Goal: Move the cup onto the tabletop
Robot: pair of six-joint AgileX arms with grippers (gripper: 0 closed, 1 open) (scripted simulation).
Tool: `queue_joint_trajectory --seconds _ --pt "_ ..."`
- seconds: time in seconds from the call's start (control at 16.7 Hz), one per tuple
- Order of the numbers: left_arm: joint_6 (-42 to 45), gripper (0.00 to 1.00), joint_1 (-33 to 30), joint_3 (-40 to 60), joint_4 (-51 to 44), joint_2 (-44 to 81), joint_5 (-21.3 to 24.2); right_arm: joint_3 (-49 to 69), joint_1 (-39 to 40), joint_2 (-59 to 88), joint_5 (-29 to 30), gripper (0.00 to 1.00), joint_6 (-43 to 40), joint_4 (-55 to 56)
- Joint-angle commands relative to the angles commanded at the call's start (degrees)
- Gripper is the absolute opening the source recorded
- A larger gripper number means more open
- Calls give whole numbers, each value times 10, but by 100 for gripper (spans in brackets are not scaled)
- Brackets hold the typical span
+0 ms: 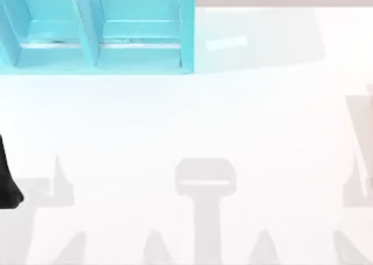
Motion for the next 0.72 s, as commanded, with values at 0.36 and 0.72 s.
queue_joint_trajectory --seconds 0.36,0.72 --pt "0 100 0 0 0 0 0 60 -28 61 0 100 -27 -59" --pt "0 100 0 0 0 0 0 284 -123 330 -1 100 -121 -265"
